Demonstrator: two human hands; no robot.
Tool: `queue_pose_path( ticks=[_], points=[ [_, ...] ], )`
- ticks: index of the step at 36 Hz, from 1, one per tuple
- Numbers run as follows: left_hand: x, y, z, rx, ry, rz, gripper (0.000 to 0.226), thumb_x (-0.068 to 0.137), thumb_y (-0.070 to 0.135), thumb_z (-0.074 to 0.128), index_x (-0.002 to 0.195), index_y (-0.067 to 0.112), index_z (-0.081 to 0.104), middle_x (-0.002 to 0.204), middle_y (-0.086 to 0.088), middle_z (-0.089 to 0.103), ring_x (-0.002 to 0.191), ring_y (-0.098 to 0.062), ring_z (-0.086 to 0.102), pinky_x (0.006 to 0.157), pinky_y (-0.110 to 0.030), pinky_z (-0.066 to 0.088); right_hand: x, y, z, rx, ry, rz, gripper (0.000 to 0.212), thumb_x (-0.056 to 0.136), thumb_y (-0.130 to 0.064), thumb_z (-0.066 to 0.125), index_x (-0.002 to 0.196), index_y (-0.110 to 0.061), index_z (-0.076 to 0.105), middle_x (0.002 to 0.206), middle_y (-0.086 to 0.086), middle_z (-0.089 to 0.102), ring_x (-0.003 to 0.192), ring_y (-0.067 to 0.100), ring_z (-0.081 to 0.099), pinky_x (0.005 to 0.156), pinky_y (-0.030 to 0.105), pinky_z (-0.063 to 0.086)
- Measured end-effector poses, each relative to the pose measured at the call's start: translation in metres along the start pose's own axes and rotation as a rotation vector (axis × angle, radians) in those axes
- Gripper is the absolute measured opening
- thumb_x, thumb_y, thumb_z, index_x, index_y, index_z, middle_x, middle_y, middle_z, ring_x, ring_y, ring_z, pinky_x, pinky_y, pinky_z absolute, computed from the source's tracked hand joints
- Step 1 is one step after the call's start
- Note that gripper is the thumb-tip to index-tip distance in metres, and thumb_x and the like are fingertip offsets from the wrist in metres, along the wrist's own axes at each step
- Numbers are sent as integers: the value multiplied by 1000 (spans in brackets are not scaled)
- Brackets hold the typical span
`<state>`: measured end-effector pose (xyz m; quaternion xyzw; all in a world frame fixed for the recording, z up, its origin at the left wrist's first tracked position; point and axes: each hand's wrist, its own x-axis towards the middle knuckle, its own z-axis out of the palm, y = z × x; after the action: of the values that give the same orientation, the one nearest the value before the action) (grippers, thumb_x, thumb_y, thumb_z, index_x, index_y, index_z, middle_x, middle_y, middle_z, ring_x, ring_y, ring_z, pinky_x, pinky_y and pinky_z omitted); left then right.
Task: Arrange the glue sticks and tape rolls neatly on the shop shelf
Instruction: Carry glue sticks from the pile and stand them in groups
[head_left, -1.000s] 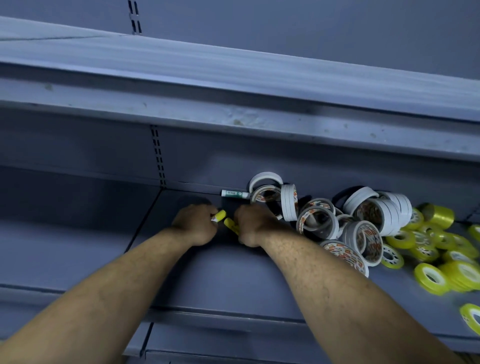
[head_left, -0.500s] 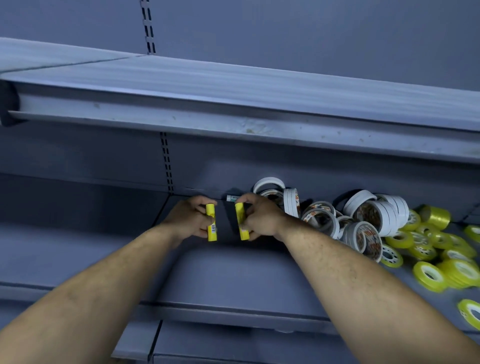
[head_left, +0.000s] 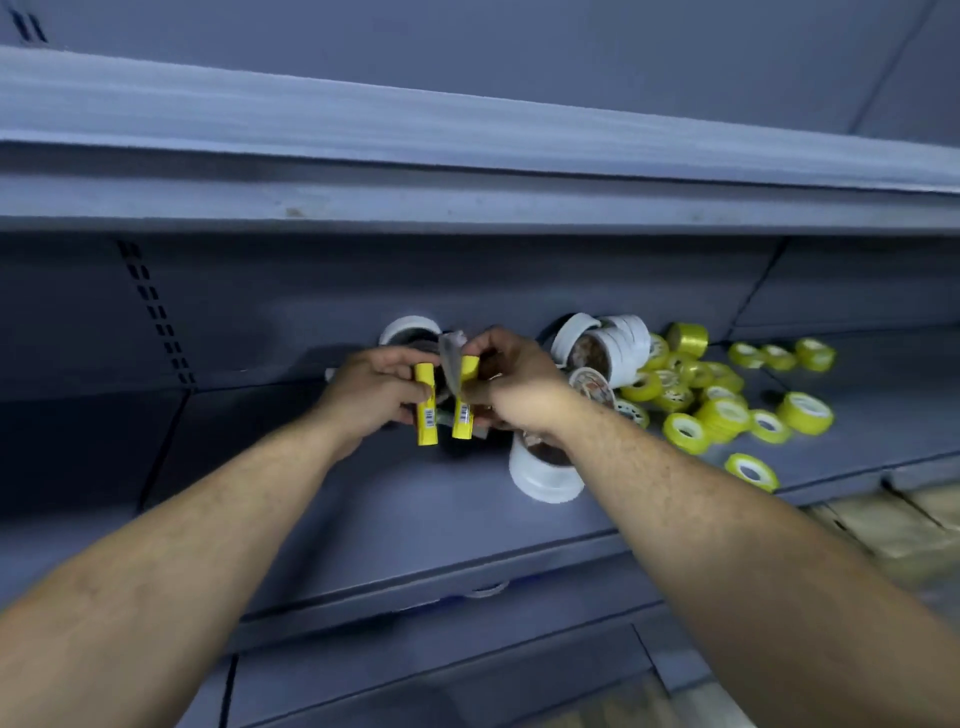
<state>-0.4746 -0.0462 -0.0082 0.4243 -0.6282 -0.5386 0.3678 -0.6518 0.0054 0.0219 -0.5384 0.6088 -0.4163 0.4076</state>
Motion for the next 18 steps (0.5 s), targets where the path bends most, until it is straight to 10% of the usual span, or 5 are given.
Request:
queue_pose_path(
  ticks=[9,18],
  points=[
    [-1,40,153,-3,-210,27,38,86,-14,59,103,17,72,85,-19,61,64,-21,62,48,-26,50,-74,44,-135,-12,233,20,34,81,9,69,98,-18,56,80,12,59,65,24,65,66,46,62],
    [-20,80,362,61,-331,132,37,66,2,68,96,22,75,78,-10,59,67,-23,60,64,-36,56,-180,113,-297,-153,545,98,26,74,-3,62,86,-26,57,64,1,62,58,21,66,61,51,62]
  ],
)
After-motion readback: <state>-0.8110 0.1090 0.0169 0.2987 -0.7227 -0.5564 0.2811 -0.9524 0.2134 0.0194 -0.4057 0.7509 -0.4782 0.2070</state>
